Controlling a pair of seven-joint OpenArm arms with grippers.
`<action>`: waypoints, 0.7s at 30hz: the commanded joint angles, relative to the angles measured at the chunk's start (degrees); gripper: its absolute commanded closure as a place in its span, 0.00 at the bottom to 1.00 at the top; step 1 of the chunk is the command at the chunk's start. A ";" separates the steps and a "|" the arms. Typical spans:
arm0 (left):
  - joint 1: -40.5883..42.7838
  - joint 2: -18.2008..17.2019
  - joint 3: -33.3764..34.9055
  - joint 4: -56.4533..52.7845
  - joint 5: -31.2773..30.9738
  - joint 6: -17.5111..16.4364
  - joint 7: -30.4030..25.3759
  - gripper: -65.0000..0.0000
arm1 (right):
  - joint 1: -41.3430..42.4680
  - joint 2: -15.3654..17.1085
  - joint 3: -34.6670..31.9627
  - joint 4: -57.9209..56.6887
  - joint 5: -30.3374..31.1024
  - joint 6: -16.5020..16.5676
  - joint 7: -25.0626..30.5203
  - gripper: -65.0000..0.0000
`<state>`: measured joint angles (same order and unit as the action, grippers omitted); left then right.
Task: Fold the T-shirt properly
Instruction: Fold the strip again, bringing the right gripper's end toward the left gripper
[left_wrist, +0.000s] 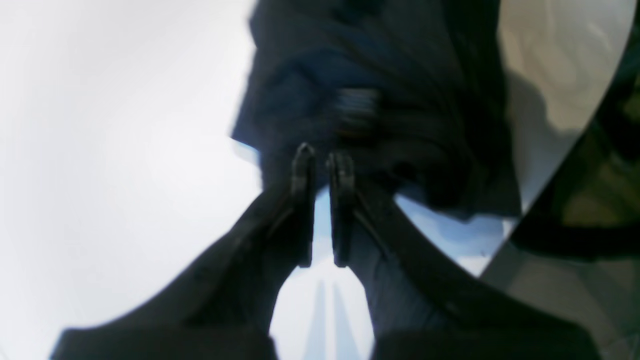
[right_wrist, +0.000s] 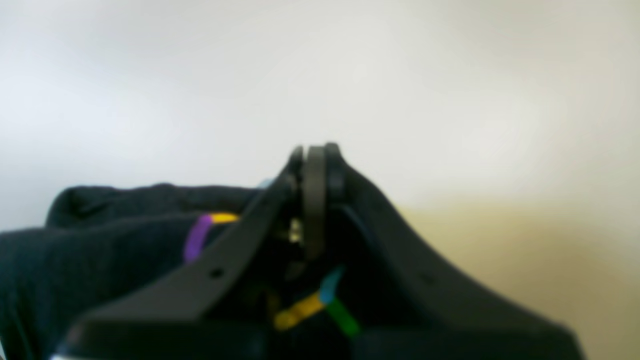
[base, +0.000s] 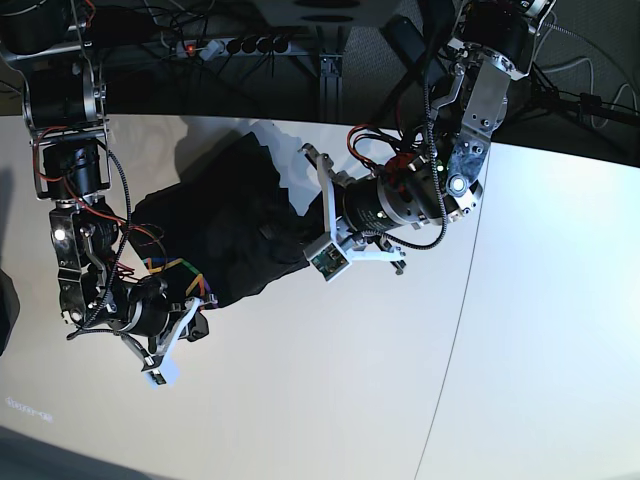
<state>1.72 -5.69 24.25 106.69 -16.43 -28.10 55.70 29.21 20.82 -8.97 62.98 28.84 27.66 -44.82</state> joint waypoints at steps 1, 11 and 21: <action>-1.03 0.61 -0.76 1.79 -0.90 0.46 -1.66 0.91 | 1.75 0.44 0.37 0.81 0.70 4.11 1.36 1.00; -0.44 3.74 5.31 2.12 -5.03 -0.17 -4.28 0.91 | 1.73 0.11 0.37 0.81 0.70 4.11 1.55 1.00; -0.61 6.93 14.82 -9.27 1.99 -0.17 -9.31 0.91 | 1.73 0.00 0.37 0.66 0.70 4.11 -0.26 1.00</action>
<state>1.89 0.75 39.16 96.53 -13.67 -28.29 47.66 29.23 20.23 -8.97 62.98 28.88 27.68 -45.93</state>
